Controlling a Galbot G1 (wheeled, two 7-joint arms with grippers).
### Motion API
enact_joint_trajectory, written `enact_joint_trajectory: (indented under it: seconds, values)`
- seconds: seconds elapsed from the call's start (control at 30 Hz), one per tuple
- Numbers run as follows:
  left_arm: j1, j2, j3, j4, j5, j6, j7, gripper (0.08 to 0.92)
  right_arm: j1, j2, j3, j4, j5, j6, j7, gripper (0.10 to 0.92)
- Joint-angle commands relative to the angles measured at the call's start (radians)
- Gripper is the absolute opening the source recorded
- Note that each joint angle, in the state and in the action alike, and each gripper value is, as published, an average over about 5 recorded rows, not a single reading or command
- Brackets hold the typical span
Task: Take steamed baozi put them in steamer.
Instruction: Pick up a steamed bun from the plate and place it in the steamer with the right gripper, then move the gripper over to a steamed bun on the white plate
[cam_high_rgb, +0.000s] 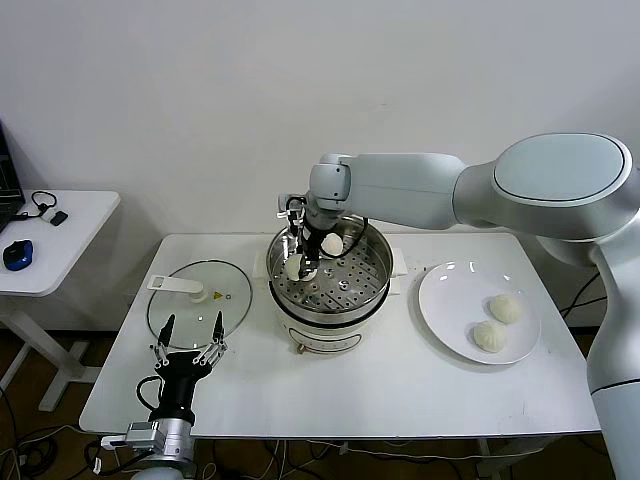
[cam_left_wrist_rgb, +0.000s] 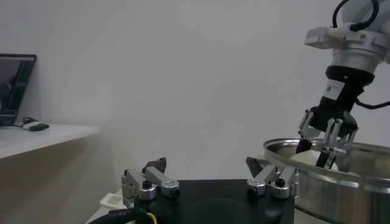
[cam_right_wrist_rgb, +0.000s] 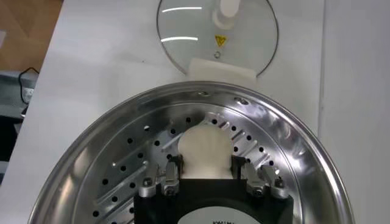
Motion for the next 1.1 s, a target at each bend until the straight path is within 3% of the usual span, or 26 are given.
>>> enact_joint_trajectory:
  seconds: [0.03, 0.33, 0.77, 1.1]
  values:
    - [-0.002, 0.001, -0.001, 0.0, 0.0, -0.001, 0.0, 0.823, -0.035, 0.02, 0.01, -0.039, -0.012, -0.001, 0.0, 0.583]
    - [0.001, 0.004, 0.0, -0.009, 0.0, -0.001, 0.001, 0.823, -0.002, 0.005, 0.008, -0.018, -0.012, 0.006, -0.012, 0.805]
    - [0.018, 0.009, -0.002, -0.036, 0.003, 0.004, 0.001, 0.823, 0.24, -0.175, -0.107, 0.16, 0.008, 0.051, -0.111, 0.823]
    - [0.029, 0.008, 0.0, -0.039, 0.009, 0.005, 0.0, 0.823, 0.424, -0.453, -0.229, 0.396, -0.053, 0.086, -0.155, 0.823]
